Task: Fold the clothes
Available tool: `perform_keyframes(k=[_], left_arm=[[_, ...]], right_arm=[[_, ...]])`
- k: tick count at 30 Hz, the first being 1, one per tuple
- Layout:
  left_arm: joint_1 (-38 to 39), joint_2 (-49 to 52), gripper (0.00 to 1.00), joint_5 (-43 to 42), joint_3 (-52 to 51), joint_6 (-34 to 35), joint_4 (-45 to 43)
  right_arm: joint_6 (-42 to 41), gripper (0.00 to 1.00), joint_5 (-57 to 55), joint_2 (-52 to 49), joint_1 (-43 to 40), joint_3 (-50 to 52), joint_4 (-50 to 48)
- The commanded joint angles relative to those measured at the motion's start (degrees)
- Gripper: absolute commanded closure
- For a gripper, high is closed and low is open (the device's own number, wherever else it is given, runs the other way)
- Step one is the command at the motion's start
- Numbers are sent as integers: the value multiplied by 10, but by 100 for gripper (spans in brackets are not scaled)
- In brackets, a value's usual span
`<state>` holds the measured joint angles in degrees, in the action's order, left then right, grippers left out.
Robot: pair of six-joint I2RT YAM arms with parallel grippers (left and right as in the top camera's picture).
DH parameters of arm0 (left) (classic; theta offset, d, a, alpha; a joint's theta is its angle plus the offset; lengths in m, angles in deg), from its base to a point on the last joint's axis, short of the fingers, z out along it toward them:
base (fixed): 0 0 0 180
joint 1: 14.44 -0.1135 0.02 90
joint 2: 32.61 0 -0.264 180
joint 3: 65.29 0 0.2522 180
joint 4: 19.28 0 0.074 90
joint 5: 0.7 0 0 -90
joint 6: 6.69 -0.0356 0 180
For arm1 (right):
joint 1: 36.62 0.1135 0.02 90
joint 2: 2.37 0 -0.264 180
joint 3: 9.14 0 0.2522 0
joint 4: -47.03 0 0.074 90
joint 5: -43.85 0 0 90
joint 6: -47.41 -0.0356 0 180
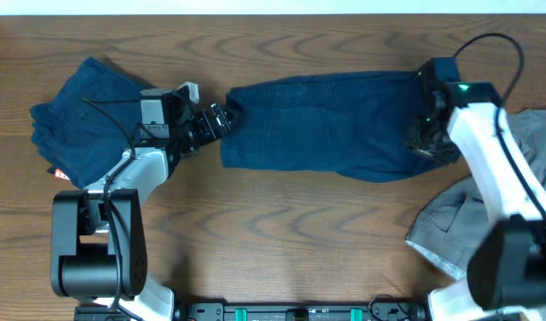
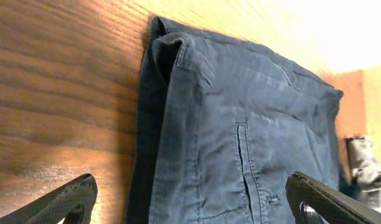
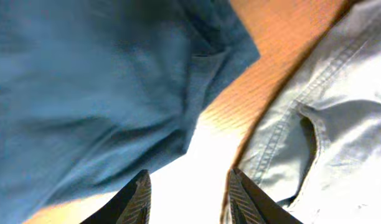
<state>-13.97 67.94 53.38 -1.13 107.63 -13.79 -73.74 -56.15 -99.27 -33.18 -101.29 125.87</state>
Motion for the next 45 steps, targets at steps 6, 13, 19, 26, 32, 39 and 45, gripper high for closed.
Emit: perform_keyframes(k=[6, 13, 19, 26, 32, 39, 45], left_arm=[[27, 50, 2, 21, 5, -18, -31], [64, 85, 9, 19, 5, -18, -33], [95, 84, 94, 19, 5, -18, -9], [41, 16, 94, 19, 5, -18, 68], [-28, -126, 94, -30, 6, -18, 176], [-40, -254, 94, -31, 5, -27, 251], [-40, -319, 94, -31, 6, -26, 266]], right_arm=[[77, 58, 111, 73, 0, -3, -3], [100, 59, 138, 81, 0, -3, -6], [160, 64, 195, 80, 1, -2, -25], [161, 82, 202, 76, 11, 1, -26], [186, 98, 290, 50, 65, 43, -112], [161, 99, 326, -24, 177, 110, -277], [117, 99, 326, -134, 286, 117, -408]])
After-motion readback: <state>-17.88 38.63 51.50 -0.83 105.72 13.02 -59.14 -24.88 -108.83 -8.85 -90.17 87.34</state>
